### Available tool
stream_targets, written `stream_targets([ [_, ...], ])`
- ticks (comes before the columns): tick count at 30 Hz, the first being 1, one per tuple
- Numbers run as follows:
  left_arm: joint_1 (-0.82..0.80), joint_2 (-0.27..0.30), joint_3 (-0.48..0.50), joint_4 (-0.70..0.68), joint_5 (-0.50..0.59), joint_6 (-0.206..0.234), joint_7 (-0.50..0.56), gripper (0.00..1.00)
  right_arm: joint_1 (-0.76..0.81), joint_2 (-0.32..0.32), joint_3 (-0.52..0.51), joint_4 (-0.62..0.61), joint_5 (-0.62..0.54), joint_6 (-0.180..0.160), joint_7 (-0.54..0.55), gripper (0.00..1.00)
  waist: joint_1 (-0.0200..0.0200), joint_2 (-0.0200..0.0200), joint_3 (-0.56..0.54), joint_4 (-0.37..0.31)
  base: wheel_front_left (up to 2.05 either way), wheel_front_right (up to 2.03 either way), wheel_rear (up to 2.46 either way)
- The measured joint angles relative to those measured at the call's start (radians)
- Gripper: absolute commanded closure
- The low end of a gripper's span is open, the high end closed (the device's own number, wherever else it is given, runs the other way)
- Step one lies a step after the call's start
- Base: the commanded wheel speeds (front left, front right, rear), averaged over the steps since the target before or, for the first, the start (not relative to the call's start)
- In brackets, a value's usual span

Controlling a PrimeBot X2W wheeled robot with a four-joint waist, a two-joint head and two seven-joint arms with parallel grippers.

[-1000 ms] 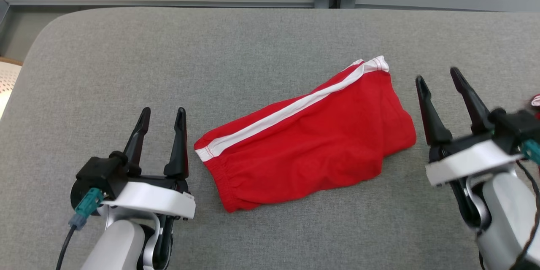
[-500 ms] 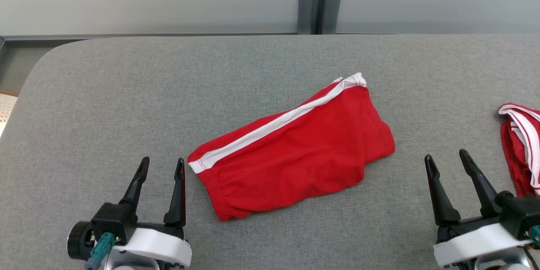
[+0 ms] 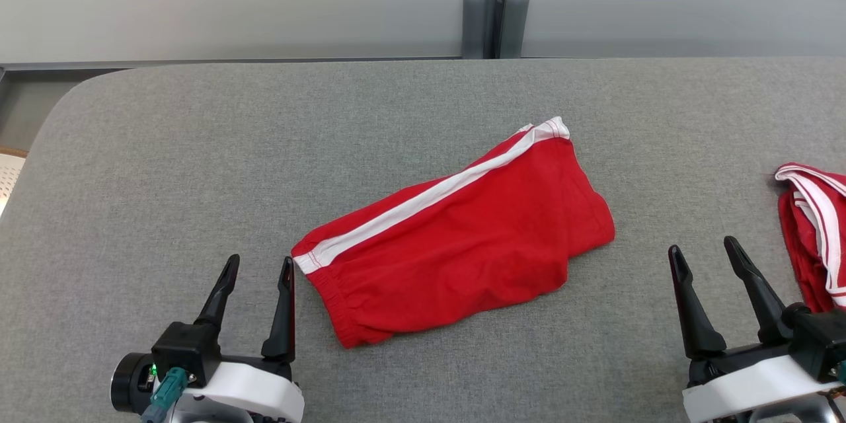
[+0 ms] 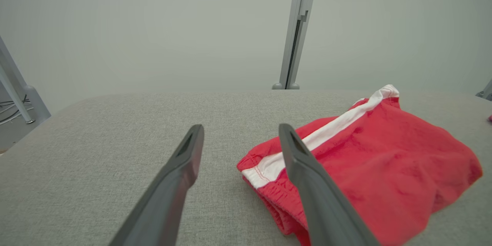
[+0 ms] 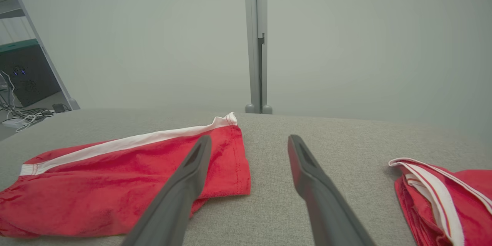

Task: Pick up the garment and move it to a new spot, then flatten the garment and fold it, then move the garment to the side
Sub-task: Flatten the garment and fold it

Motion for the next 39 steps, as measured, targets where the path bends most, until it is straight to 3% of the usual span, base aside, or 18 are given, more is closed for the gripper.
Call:
stream_targets([
  [8,-0.027,-0.014,0.001,-0.001,-0.001,0.004,-0.001,0.00,0.006,0.002,-0.016,0.001,0.004,0.000,0.007,0.00,0.0000,0.0000,0.007,0.017,0.00,0.00,0.00],
  [14,-0.075,-0.047,0.000,-0.005,0.008,-0.002,-0.005,0.00,-0.030,-0.038,-0.053,0.075,0.021,0.000,0.008,0.00,0.0000,0.0000,0.025,0.063,0.00,0.00,0.00],
  [25,-0.128,-0.108,0.021,-0.022,0.050,-0.045,-0.008,0.00,-0.276,-0.087,0.032,0.451,0.094,0.000,0.011,0.00,0.0001,0.0000,0.086,0.157,0.00,0.00,0.00],
  [29,-0.133,-0.124,0.028,-0.014,0.061,-0.055,-0.008,0.00,-0.354,-0.079,0.087,0.603,0.127,0.000,0.060,0.00,0.0000,0.0000,0.105,0.176,0.00,0.00,0.00],
  [36,-0.140,-0.144,0.039,0.000,0.085,-0.072,-0.008,0.00,-0.457,-0.047,0.174,0.731,0.195,-0.003,0.111,0.00,0.0000,0.0000,0.110,0.163,0.00,0.00,0.00],
  [38,-0.141,-0.147,0.040,0.002,0.087,-0.077,-0.008,0.00,-0.473,-0.041,0.195,0.747,0.227,-0.003,0.111,1.00,0.0000,0.0000,0.109,0.155,0.00,0.00,0.00],
  [39,-0.141,-0.149,0.041,0.003,0.090,-0.080,-0.008,0.00,-0.480,-0.041,0.205,0.755,0.235,-0.003,0.110,1.00,0.0000,0.0000,0.109,0.152,0.00,0.00,0.00],
])
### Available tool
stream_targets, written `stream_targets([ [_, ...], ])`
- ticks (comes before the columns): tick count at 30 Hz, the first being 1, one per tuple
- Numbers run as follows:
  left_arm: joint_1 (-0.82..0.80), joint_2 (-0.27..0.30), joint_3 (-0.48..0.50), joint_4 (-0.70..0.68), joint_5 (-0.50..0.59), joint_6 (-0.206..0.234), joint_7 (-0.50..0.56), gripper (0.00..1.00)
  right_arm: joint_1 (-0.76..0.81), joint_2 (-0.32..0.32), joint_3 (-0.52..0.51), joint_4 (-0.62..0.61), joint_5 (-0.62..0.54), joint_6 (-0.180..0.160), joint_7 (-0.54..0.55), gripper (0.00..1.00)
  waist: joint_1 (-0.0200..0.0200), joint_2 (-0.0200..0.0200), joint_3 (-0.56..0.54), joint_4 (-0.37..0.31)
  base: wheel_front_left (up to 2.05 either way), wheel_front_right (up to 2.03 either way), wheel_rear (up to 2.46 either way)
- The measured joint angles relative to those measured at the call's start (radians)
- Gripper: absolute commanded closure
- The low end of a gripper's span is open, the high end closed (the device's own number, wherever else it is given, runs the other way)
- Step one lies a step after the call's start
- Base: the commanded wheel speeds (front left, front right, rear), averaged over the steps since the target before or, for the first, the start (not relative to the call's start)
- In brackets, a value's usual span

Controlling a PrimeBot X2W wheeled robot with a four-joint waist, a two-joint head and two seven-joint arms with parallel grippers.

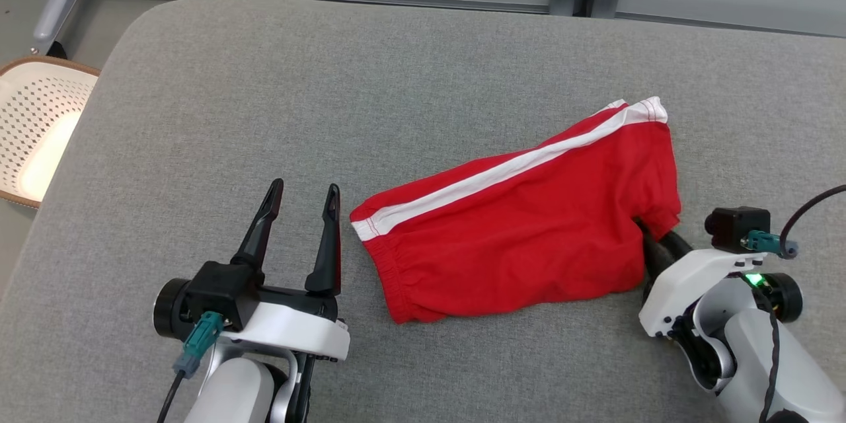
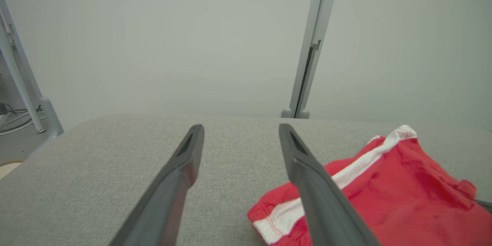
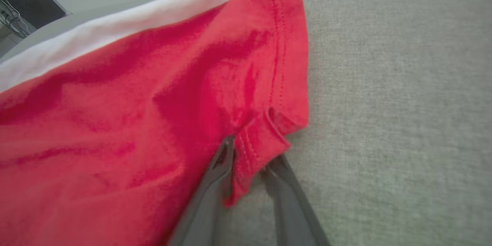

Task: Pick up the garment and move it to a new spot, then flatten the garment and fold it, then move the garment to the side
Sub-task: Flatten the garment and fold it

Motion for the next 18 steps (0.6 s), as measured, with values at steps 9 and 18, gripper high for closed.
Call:
stream_targets([
  [9,0.004,-0.006,0.025,0.003,0.015,-0.009,0.000,0.00,0.011,-0.005,0.049,0.005,0.086,0.003,-0.092,1.00,0.0000,0.0000,-0.011,-0.023,0.00,0.00,0.00],
  [18,0.048,-0.012,0.049,0.000,0.022,-0.010,0.000,0.00,0.203,0.006,0.000,-0.085,0.134,0.004,-0.187,1.00,0.0000,0.0000,-0.050,-0.075,0.00,0.00,0.00],
])
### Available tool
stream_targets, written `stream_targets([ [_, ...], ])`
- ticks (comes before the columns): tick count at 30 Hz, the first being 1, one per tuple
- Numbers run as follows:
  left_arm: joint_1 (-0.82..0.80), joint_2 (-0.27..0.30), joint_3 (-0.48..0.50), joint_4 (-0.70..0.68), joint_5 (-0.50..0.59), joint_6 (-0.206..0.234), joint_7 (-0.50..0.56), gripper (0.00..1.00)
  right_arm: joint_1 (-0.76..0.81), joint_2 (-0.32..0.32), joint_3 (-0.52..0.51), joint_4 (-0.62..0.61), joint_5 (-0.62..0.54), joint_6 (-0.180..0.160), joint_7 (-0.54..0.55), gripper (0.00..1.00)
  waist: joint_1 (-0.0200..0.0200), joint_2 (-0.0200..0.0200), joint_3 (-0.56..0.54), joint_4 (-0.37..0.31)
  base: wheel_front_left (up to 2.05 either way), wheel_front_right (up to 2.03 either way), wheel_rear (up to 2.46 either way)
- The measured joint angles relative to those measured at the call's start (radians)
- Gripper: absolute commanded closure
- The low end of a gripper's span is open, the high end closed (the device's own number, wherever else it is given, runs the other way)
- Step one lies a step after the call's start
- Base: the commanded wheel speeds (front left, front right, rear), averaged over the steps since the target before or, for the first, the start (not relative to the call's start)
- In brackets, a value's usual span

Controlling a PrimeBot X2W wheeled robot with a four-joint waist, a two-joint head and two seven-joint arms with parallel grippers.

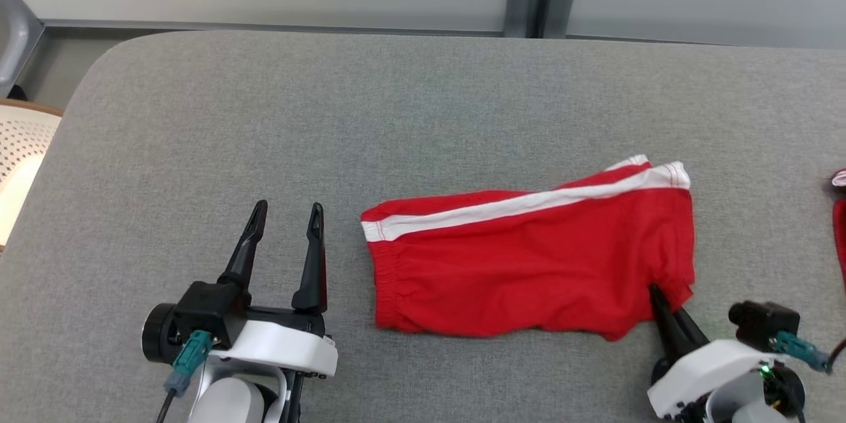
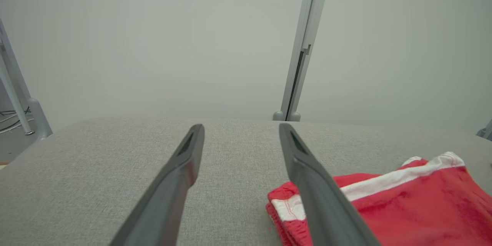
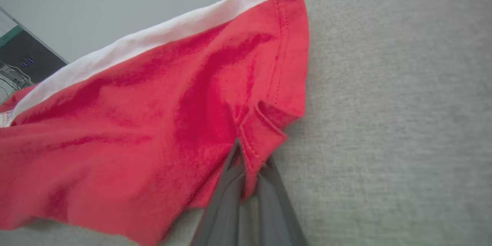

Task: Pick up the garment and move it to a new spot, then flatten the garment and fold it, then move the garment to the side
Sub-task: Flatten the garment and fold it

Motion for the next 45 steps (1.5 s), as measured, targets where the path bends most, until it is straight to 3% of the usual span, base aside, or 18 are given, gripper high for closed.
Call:
stream_targets([
  [8,0.032,0.010,0.013,0.000,0.007,-0.001,0.000,0.00,0.176,0.036,-0.119,-0.109,-0.017,0.000,0.016,1.00,0.0000,0.0000,-0.037,-0.049,0.00,0.00,0.00],
  [20,0.050,0.017,0.012,0.008,0.006,0.001,0.000,0.00,0.222,0.041,-0.178,-0.274,-0.099,0.000,0.113,1.00,0.0000,0.0000,-0.067,-0.068,0.00,0.00,0.00],
  [27,0.050,0.016,0.011,0.009,-0.002,0.002,0.000,0.00,0.109,0.025,-0.018,-0.466,-0.130,-0.002,0.233,1.00,0.0000,0.0000,-0.073,-0.054,0.00,0.00,0.00],
  [32,0.050,0.014,0.007,0.011,-0.004,0.003,0.000,0.00,0.019,0.049,0.101,-0.506,-0.122,-0.002,0.296,1.00,0.0000,0.0000,-0.075,-0.040,0.00,0.00,0.00],
  [37,0.047,0.012,0.007,0.011,-0.009,0.007,0.000,0.00,-0.045,0.093,0.250,-0.452,-0.085,-0.001,0.335,1.00,0.0000,0.0000,-0.074,-0.011,0.00,0.00,0.00],
  [45,0.043,0.007,0.011,0.009,-0.009,0.007,0.000,0.00,-0.047,0.122,0.316,-0.278,-0.075,-0.001,0.355,0.98,0.0000,0.0000,-0.055,0.021,0.00,0.00,0.00],
])
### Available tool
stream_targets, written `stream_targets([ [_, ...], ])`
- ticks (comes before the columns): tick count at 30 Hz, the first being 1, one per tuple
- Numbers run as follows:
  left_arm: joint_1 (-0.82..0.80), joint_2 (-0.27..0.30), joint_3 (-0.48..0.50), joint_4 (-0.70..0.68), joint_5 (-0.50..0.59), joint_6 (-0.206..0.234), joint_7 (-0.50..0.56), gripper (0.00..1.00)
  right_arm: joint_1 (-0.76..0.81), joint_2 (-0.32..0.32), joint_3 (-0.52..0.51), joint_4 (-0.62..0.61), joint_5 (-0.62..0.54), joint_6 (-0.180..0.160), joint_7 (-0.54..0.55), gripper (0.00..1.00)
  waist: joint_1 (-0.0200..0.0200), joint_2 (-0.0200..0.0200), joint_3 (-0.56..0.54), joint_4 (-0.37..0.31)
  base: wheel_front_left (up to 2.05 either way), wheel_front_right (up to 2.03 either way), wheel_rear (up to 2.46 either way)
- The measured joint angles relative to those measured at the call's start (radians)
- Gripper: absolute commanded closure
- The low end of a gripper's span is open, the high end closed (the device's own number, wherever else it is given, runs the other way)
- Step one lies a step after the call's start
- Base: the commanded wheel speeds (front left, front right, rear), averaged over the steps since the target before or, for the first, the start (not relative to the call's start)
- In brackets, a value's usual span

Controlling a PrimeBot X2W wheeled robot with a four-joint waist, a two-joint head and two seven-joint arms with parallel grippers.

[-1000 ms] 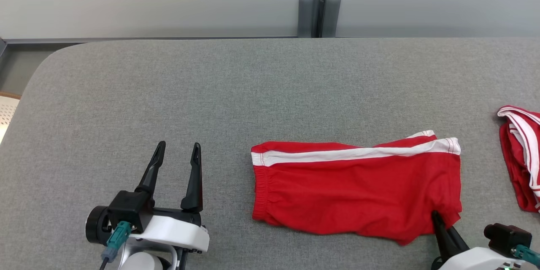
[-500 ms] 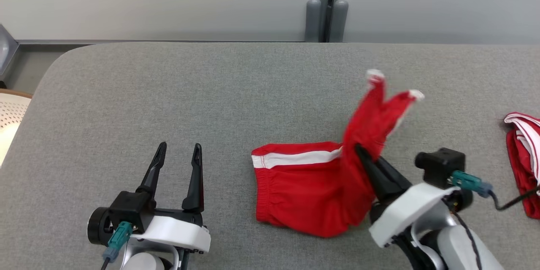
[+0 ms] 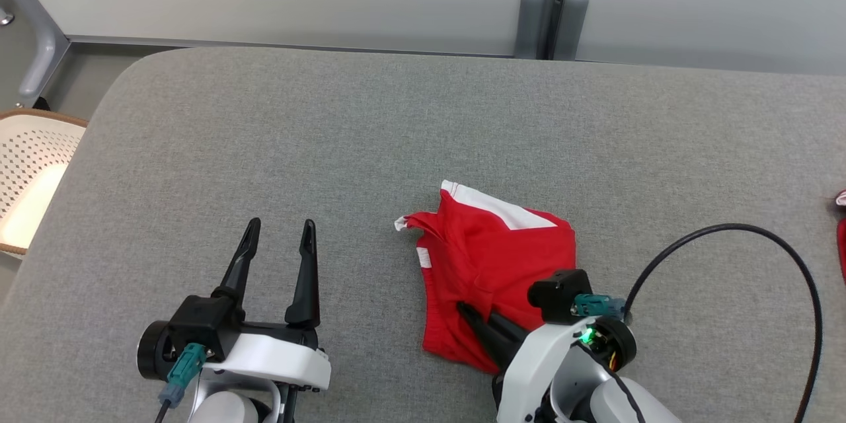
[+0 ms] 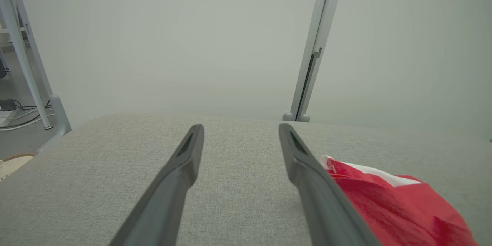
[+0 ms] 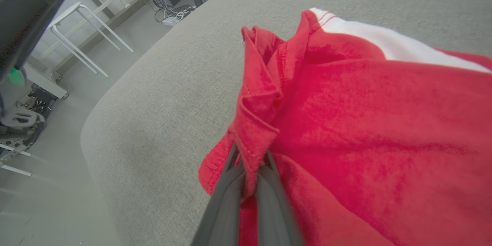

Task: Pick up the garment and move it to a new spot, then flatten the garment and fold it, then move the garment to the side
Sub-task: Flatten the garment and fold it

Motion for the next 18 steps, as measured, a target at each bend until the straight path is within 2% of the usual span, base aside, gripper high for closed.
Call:
stream_targets([
  [1,-0.001,0.000,0.002,-0.001,0.000,0.000,0.000,0.00,0.000,0.003,0.008,0.008,0.000,0.000,-0.006,0.13,0.0000,0.0000,0.002,0.000,0.00,0.00,0.00],
  [2,-0.001,-0.001,0.003,-0.002,0.000,0.000,0.000,0.00,0.000,0.004,0.018,0.013,0.000,0.000,-0.007,0.00,0.0000,0.0000,0.003,-0.002,0.00,0.00,0.00],
  [6,-0.001,-0.003,0.009,-0.005,0.001,0.002,0.000,0.00,-0.011,0.001,0.050,0.007,-0.006,0.000,-0.060,0.00,0.0000,0.0000,0.006,-0.014,0.00,0.00,0.00],
  [12,0.000,-0.002,0.016,-0.002,0.008,0.003,0.000,0.00,-0.014,-0.041,0.060,-0.088,-0.010,0.000,-0.205,0.00,0.0000,0.0000,-0.001,-0.039,0.00,0.00,0.00],
  [15,0.005,0.002,0.018,0.002,0.011,0.003,0.000,0.00,0.003,-0.064,-0.003,-0.124,-0.017,0.000,-0.261,0.00,0.0000,0.0000,-0.007,-0.053,0.00,0.00,0.00],
  [18,0.008,0.009,0.021,0.003,0.015,0.004,0.000,0.00,0.036,-0.079,-0.118,-0.153,-0.043,0.000,-0.299,0.00,0.0000,0.0000,-0.015,-0.066,0.00,0.00,0.00],
])
